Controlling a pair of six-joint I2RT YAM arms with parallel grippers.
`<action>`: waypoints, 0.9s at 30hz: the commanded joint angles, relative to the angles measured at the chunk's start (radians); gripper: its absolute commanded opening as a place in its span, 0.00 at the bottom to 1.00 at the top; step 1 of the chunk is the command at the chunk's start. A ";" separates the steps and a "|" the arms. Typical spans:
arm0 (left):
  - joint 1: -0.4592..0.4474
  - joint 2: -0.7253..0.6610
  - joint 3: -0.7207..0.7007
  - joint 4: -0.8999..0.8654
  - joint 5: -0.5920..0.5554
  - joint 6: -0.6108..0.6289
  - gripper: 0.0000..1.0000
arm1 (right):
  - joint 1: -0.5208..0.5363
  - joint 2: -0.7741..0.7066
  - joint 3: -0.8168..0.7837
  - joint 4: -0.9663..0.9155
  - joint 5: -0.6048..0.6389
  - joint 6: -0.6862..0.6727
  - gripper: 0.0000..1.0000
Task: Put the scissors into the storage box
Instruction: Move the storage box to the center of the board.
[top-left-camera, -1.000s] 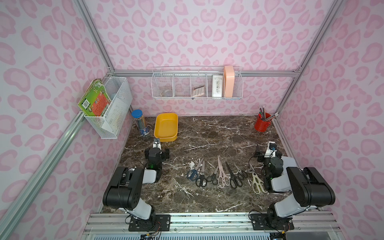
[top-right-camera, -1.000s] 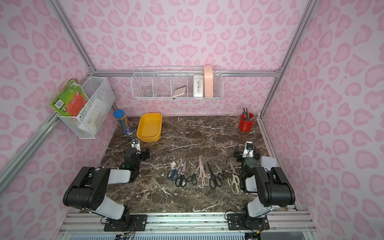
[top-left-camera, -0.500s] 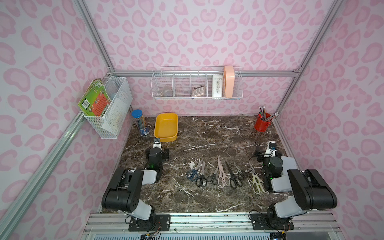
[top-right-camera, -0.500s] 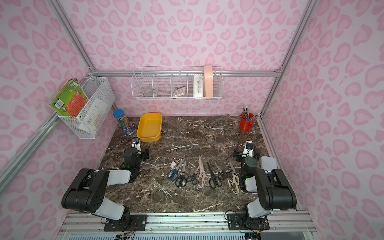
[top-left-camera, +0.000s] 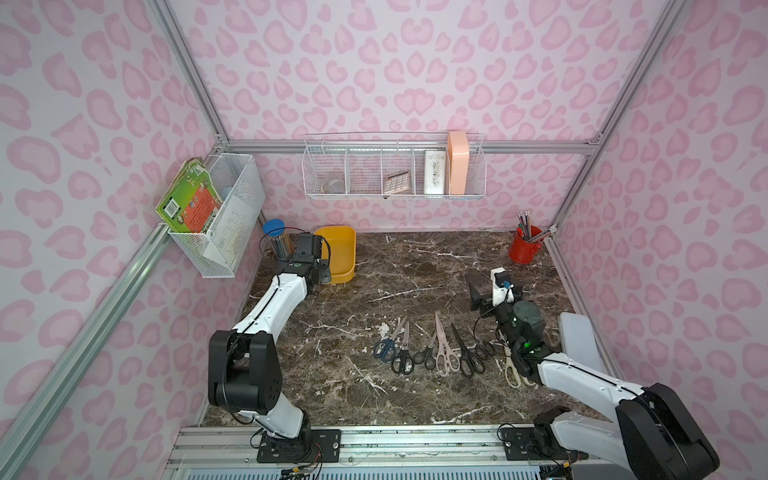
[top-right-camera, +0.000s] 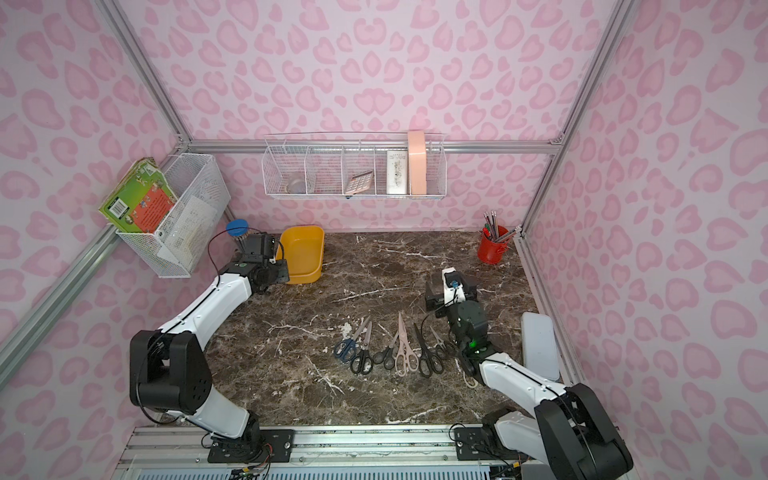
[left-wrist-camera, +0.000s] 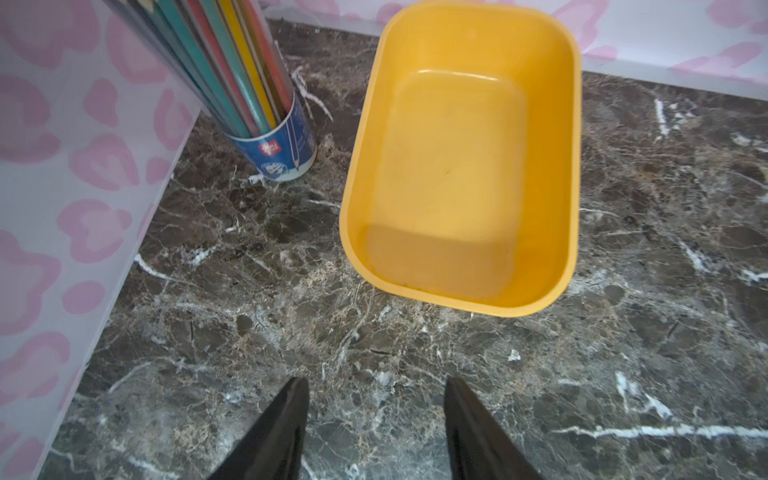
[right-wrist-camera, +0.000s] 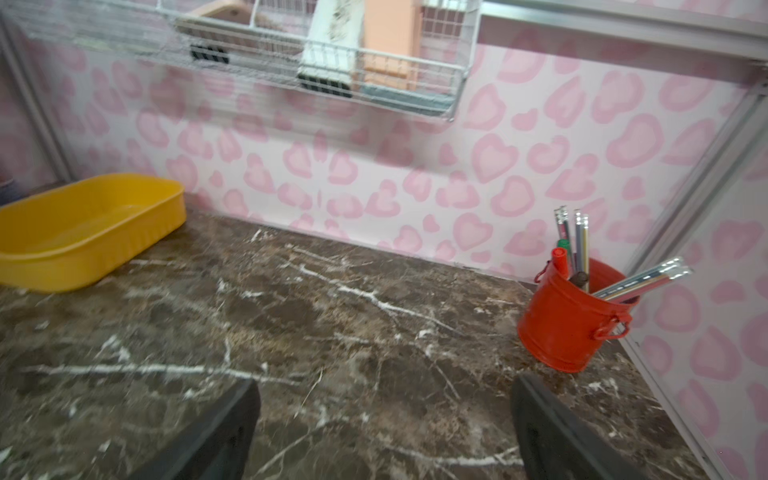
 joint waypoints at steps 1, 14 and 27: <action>0.026 0.044 0.033 -0.095 0.036 -0.058 0.59 | 0.042 -0.043 -0.039 0.048 0.055 -0.053 0.96; 0.088 0.275 0.200 -0.050 0.024 -0.019 0.61 | 0.100 -0.068 -0.060 0.036 -0.028 -0.116 0.96; 0.090 0.479 0.372 -0.065 0.059 -0.022 0.47 | 0.132 -0.043 -0.043 0.010 -0.046 -0.130 0.95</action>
